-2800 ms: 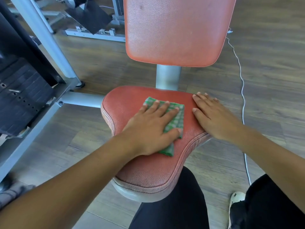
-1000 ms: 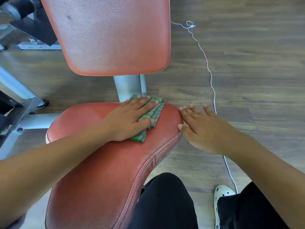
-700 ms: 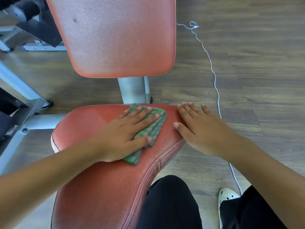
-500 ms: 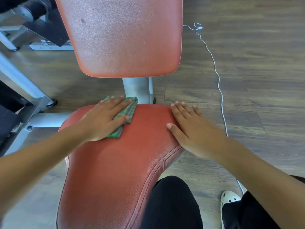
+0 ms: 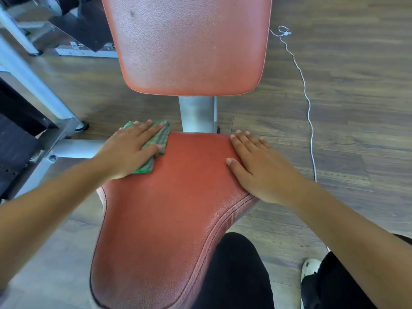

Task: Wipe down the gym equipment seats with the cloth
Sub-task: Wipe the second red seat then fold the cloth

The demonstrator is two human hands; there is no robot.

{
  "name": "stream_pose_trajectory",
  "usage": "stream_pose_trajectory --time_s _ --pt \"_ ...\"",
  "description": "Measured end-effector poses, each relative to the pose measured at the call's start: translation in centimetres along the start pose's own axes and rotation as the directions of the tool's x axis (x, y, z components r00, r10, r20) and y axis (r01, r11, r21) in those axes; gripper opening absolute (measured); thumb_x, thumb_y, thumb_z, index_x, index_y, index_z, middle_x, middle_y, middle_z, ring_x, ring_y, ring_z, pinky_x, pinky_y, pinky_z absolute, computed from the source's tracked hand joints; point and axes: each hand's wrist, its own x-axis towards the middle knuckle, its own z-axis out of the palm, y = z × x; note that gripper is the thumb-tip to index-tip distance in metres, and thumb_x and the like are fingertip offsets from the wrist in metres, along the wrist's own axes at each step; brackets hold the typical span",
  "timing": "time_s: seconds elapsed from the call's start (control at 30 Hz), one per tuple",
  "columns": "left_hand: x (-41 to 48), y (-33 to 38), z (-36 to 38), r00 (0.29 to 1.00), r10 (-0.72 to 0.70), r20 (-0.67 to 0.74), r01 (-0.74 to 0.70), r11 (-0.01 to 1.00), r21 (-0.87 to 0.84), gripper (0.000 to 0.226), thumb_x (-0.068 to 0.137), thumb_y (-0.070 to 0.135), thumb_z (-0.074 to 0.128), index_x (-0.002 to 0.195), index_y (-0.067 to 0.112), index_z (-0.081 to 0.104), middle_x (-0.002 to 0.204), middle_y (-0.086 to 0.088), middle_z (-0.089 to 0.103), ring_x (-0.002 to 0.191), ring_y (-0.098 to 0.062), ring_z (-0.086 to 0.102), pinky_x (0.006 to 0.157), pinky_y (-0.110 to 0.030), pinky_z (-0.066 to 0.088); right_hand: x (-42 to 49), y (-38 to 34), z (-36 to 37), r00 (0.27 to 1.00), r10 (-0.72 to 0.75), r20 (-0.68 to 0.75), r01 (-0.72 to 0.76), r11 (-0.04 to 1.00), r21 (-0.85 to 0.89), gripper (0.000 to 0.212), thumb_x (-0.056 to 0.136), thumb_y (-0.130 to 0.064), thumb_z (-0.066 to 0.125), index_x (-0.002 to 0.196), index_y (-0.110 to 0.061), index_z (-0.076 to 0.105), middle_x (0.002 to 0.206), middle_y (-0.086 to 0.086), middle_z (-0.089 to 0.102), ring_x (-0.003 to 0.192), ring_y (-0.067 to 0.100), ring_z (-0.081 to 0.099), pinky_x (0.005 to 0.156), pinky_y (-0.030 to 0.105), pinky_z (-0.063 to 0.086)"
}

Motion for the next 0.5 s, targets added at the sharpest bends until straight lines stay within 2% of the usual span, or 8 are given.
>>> stream_pose_trajectory --time_s 0.1,0.17,0.23,0.3,0.4,0.43,0.5 --pt "0.1 2.6 0.8 0.995 0.103 0.009 -0.103 0.993 0.055 0.088 0.069 0.070 0.003 0.150 0.037 0.009 0.160 0.006 0.009 0.147 -0.015 0.007 0.118 -0.034 0.003 0.1 0.0 -0.1 1.000 0.002 0.003 -0.002 1.000 -0.003 0.066 0.098 -0.050 0.009 0.154 -0.015 0.003 0.162 0.002 0.001 0.148 0.012 -0.004 0.117 0.028 -0.008" --pt "-1.8 2.9 0.9 0.977 0.212 0.000 -0.212 0.977 0.012 0.080 0.072 0.069 0.006 0.148 0.043 0.004 0.158 0.014 0.002 0.146 -0.006 0.000 0.114 -0.022 -0.009 0.1 0.1 -0.1 1.000 0.000 0.006 0.000 1.000 -0.006 0.065 0.099 -0.050 0.011 0.154 -0.015 0.003 0.162 0.001 0.002 0.148 0.011 -0.004 0.116 0.028 -0.008" --pt "-3.6 1.7 0.4 0.972 0.234 -0.022 -0.234 0.971 -0.042 0.075 0.073 0.068 0.011 0.144 0.044 0.005 0.155 0.018 0.003 0.144 -0.004 0.001 0.108 -0.012 -0.013 0.0 0.2 -0.2 1.000 0.000 0.017 0.000 1.000 -0.003 0.063 0.100 -0.047 0.016 0.154 -0.016 0.004 0.162 0.000 0.002 0.147 0.011 -0.004 0.117 0.029 -0.008" --pt "-3.7 -0.3 -0.1 0.987 0.153 -0.039 -0.155 0.985 -0.072 0.080 0.071 0.068 0.013 0.145 0.039 0.006 0.156 0.014 0.010 0.146 -0.009 0.007 0.110 -0.017 -0.007 -0.1 0.1 -0.2 1.000 0.000 0.015 0.000 1.000 0.003 0.063 0.100 -0.046 0.017 0.154 -0.016 0.004 0.162 -0.001 0.002 0.147 0.010 -0.004 0.118 0.029 -0.008" --pt "-0.9 -1.6 -0.1 0.999 -0.037 -0.002 0.037 0.997 -0.071 0.092 0.064 0.072 0.011 0.149 0.037 0.017 0.159 0.005 0.016 0.146 -0.017 0.011 0.117 -0.034 0.005 -0.1 0.0 -0.4 1.000 0.008 0.019 -0.008 1.000 0.008 0.062 0.101 -0.045 0.019 0.154 -0.016 0.005 0.162 -0.001 0.003 0.147 0.010 -0.004 0.118 0.030 -0.008" --pt "-0.1 -1.0 0.0 0.998 -0.066 0.002 0.066 0.997 -0.038 0.094 0.062 0.072 0.009 0.149 0.037 0.019 0.159 0.004 0.017 0.146 -0.018 0.012 0.117 -0.037 0.008 0.0 -0.1 -0.4 1.000 0.011 0.025 -0.011 1.000 0.005 0.062 0.101 -0.044 0.020 0.154 -0.016 0.006 0.162 0.000 0.004 0.148 0.011 -0.003 0.118 0.031 -0.008" --pt "0.6 0.7 0.2 1.000 -0.029 0.004 0.029 0.999 0.044 0.095 0.063 0.071 0.003 0.151 0.036 0.016 0.159 0.003 0.016 0.146 -0.019 0.012 0.117 -0.037 0.009 0.3 -0.2 -0.7 0.999 0.026 0.042 -0.026 1.000 0.000 0.061 0.101 -0.042 0.022 0.154 -0.015 0.007 0.162 0.001 0.004 0.148 0.012 -0.002 0.117 0.031 -0.008"
